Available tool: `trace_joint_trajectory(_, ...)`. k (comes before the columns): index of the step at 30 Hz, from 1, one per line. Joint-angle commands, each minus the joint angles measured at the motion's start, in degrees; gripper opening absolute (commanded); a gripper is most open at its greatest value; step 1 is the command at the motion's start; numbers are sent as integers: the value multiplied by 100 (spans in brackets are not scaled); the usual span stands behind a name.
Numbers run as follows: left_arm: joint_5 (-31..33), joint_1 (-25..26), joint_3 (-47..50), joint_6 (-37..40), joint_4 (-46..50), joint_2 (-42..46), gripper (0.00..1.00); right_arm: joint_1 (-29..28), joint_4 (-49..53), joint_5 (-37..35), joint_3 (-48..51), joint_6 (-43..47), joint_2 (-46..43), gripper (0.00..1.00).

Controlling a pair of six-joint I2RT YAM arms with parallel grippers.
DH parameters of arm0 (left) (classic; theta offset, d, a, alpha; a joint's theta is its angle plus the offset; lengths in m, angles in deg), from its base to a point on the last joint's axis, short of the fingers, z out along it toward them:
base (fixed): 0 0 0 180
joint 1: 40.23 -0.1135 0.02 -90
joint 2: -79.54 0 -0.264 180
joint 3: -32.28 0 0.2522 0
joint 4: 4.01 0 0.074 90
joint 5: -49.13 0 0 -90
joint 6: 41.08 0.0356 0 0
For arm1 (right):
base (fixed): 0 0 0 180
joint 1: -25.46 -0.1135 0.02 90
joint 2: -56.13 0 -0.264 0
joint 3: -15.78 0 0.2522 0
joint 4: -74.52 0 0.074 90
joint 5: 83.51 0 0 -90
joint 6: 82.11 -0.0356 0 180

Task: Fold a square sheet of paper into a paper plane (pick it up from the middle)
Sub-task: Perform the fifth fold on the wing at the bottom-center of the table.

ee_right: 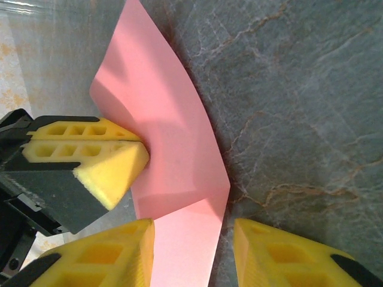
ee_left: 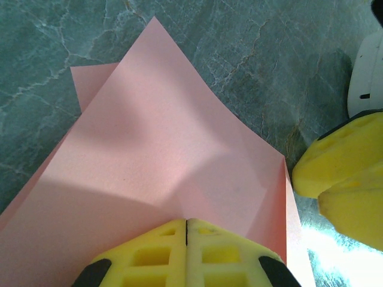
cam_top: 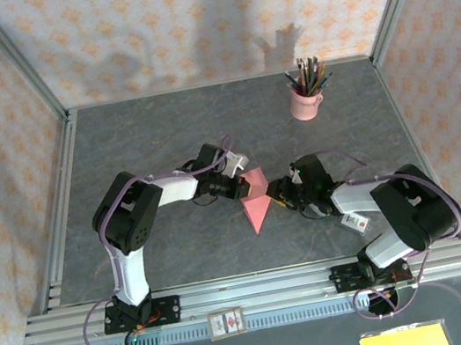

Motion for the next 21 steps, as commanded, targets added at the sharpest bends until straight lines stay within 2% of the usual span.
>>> trace_joint_trajectory(1,169,18,138,67,510,-230,5,13,-213,8,-106,-30,183,39)
trace_joint_trajectory(10,184,18,104,76,533,-274,4,15,-579,358,-141,-158,274,35)
trace_joint_trajectory(21,201,20,103,76,543,-285,5,13,-481,376,-105,-36,217,33)
